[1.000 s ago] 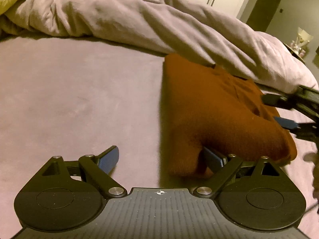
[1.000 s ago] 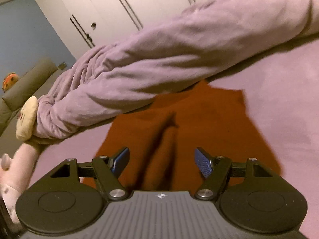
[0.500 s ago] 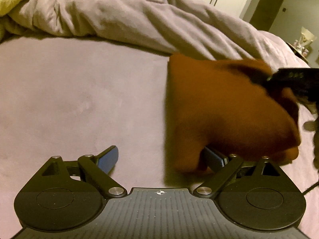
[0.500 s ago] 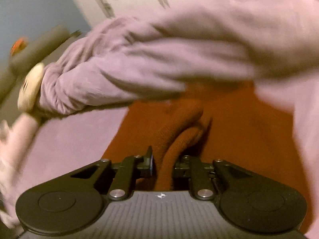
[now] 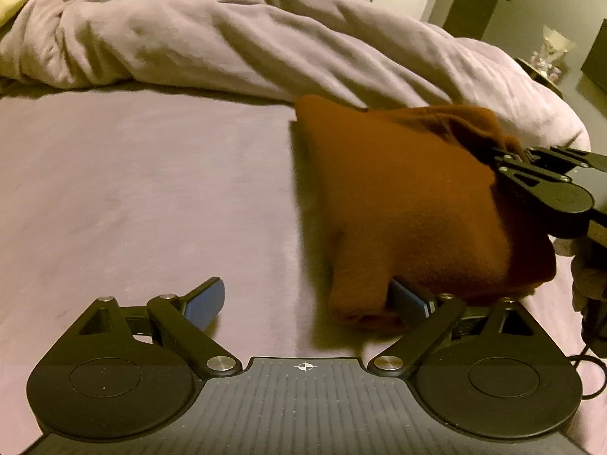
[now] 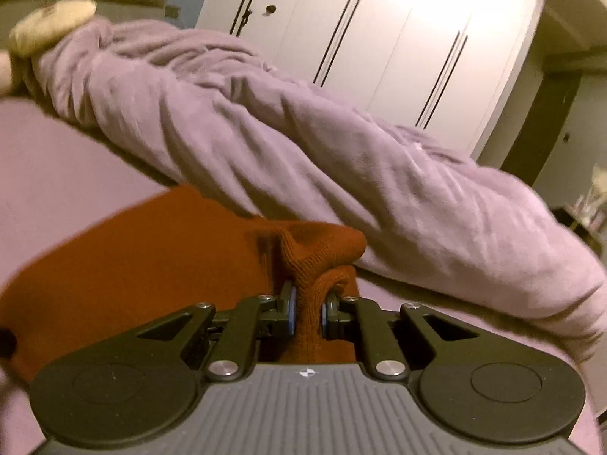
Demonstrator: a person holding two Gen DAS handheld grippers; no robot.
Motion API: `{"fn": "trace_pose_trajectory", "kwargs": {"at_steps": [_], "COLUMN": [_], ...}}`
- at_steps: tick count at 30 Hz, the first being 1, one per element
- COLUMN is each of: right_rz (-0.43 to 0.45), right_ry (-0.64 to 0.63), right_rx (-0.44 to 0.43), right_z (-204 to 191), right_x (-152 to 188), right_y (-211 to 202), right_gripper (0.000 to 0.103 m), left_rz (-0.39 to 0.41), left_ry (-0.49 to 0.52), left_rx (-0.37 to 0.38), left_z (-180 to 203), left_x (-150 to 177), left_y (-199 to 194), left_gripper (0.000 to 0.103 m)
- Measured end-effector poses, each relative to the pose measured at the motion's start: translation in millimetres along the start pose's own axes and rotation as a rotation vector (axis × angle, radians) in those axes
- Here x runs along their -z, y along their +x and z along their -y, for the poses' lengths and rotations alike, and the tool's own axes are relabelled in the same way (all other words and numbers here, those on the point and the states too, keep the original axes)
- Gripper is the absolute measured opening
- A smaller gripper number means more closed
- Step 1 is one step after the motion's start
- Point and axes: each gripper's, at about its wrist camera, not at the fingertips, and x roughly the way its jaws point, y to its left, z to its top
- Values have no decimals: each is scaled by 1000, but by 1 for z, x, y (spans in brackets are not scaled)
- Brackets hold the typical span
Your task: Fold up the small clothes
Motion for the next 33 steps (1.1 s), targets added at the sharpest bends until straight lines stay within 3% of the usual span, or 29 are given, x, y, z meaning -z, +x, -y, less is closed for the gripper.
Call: {"fn": "trace_pose_trajectory", "kwargs": {"at_steps": [11,13,15,17,18,20,22,27,31,33], "right_rz": [28,24,5,-71,-112,-103,-74,-65,-156,-160], "right_ry": [-99,-117,-117,-90,-59,44,160,523,878,1028], "right_rx": [106,128,151,146,126,144,167,37,-182,-284], "right_z": [-5,-5,-3,3,8,27,48,91,105,106], "right_x": [7,10,13,20,23,23,21,55,112,133], "right_y": [11,14,20,35,40,33,11,-51,-75,-78], "right_gripper": [10,10,11,12,18,31,60,63,62,57], "left_rz": [-22,-31,-46,-52,-52,-51,-50,-52,-31,-28], "left_ry": [34,45,33,18,26,51,63,37,46,43], "left_rx": [6,-26,-19,-1,-1,-15,-14,-9,-37,-54], "left_z": [6,6,5,6,7,11,13,19,25,28], "left_x": [9,12,12,11,11,11,12,13,14,13], "left_y": [-1,1,4,6,8,8,11,18,23,26], "left_gripper": [97,97,97,97,97,97,97,97,97,97]}}
